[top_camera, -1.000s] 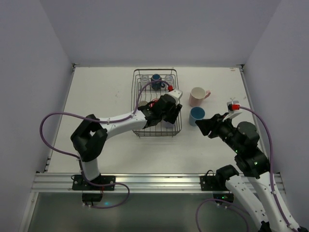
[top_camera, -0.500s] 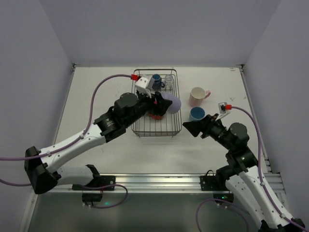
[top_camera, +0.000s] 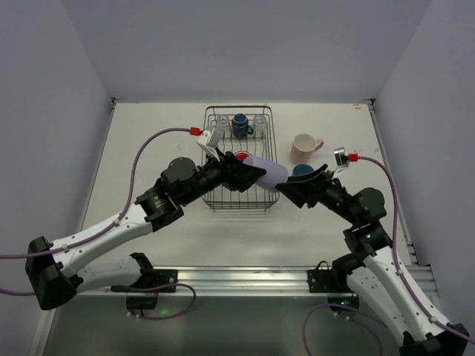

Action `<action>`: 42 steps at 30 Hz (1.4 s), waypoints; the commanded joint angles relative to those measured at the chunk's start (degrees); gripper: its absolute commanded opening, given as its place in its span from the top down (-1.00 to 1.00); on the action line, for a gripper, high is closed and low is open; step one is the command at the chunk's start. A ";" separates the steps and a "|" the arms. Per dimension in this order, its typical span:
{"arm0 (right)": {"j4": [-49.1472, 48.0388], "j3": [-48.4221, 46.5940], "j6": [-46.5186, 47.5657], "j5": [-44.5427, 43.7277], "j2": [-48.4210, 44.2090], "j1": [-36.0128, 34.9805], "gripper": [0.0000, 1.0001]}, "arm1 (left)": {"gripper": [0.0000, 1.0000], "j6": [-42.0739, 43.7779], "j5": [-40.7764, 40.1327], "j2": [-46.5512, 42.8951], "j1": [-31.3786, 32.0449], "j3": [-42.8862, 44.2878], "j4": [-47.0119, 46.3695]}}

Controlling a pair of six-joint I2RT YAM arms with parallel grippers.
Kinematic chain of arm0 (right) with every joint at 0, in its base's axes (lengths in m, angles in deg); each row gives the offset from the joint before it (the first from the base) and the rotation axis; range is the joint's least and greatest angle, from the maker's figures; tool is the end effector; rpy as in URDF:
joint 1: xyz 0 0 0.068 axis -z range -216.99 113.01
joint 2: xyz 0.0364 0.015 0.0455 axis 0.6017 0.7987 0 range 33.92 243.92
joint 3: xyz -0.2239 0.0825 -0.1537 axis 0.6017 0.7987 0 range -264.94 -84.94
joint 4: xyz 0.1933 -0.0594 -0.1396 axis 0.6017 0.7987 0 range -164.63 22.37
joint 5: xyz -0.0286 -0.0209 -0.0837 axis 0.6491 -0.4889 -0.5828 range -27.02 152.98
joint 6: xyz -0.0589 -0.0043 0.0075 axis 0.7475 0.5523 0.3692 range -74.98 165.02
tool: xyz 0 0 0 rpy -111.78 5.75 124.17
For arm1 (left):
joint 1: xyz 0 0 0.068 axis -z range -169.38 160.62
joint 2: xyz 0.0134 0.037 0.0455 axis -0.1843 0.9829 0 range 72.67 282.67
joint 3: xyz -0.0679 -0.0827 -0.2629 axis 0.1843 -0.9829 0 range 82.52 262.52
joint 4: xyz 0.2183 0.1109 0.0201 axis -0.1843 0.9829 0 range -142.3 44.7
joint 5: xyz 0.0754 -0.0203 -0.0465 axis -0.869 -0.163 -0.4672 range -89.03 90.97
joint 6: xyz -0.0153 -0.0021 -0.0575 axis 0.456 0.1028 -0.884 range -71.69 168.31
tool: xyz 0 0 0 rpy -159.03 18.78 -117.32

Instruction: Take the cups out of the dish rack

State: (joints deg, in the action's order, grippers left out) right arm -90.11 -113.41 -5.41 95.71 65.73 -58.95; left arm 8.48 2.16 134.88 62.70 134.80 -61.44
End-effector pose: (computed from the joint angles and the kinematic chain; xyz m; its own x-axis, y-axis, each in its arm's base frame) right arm 0.1076 0.0688 0.3284 -0.4961 0.4992 -0.7104 -0.6630 0.3105 0.6812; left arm 0.1494 -0.1931 0.3752 -0.5198 -0.3748 -0.7677 0.6100 0.4663 -0.6407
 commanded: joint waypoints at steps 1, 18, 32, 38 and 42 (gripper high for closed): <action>-6.74 -0.01 -2.30 2.33 1.41 -0.72 -0.36 | 0.49 -4.81 5.13 -1.48 0.13 -0.68 -8.25; 8.01 -8.08 4.89 -4.95 2.64 -1.42 1.00 | -0.72 1.68 3.41 -2.88 0.22 -0.68 1.21; 71.72 -45.35 34.17 -37.11 22.58 -1.42 1.00 | -0.89 21.20 -25.87 -22.30 0.22 -1.20 39.03; 75.51 -50.10 35.14 -40.20 31.98 -1.42 1.00 | -0.89 22.08 -29.93 -26.79 0.13 -8.93 36.75; 76.48 -54.48 35.67 -39.76 37.70 -1.51 1.00 | -0.88 23.04 -25.65 -25.83 -1.18 -9.90 35.78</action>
State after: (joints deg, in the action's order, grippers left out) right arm -17.46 -162.59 27.22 57.37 101.71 -60.43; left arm 29.07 -23.83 108.48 62.72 125.48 -24.72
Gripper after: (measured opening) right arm 0.125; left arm 0.944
